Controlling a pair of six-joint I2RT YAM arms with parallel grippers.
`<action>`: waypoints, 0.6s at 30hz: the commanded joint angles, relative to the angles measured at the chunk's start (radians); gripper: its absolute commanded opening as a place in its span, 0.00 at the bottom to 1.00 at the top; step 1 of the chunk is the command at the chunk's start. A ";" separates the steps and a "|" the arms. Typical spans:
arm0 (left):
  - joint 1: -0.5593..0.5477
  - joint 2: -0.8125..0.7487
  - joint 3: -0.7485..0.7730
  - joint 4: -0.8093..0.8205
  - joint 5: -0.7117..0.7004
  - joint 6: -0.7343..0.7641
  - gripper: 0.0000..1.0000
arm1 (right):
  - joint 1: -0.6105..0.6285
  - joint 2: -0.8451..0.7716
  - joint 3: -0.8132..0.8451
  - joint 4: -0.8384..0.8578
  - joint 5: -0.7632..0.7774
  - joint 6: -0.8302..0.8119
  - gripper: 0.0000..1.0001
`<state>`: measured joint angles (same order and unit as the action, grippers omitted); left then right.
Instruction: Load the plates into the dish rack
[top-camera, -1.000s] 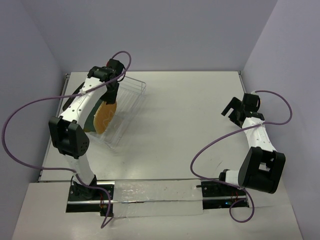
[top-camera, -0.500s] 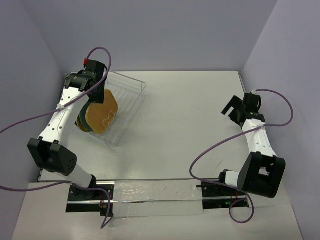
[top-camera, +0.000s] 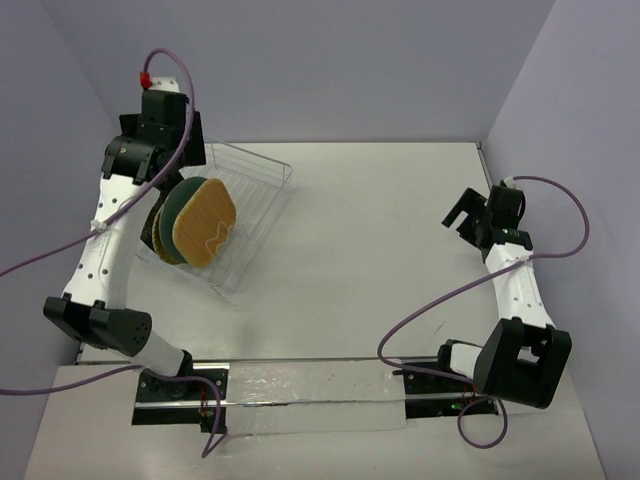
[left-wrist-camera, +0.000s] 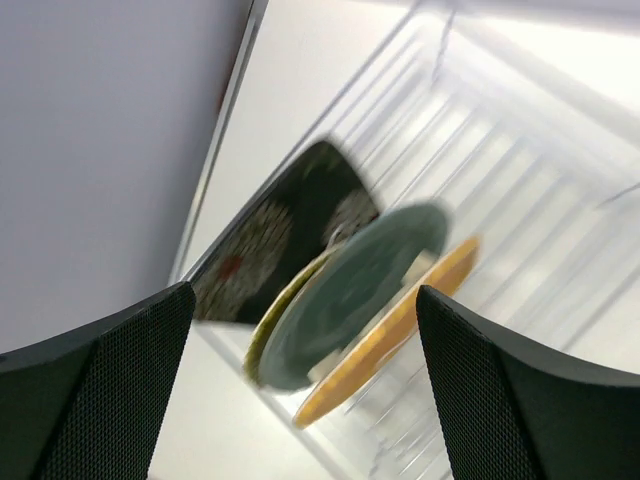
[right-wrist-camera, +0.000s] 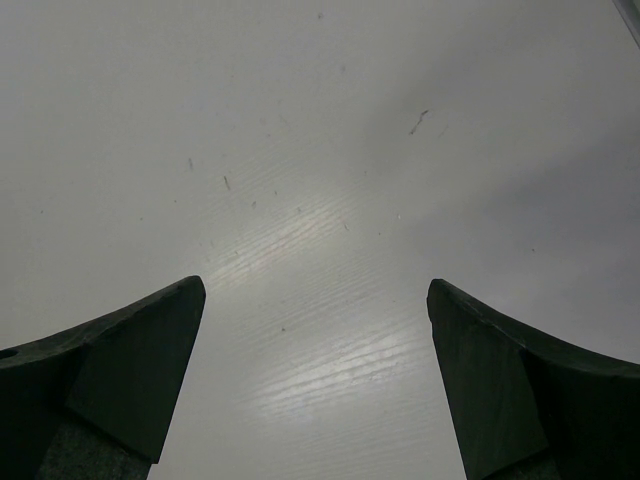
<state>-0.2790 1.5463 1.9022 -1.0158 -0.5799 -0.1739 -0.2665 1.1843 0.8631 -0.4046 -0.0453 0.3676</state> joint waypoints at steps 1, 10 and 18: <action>0.006 -0.106 -0.019 0.207 0.083 -0.083 0.99 | 0.007 -0.066 0.031 0.035 -0.016 -0.013 1.00; 0.075 -0.267 -0.229 0.383 -0.040 -0.295 0.99 | 0.007 -0.196 0.025 0.032 0.035 0.057 1.00; 0.272 -0.328 -0.417 0.472 0.128 -0.369 0.99 | 0.007 -0.327 -0.030 0.026 0.099 0.096 1.00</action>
<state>-0.0753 1.2377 1.5238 -0.6486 -0.5301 -0.4798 -0.2661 0.9266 0.8568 -0.4043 -0.0034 0.4480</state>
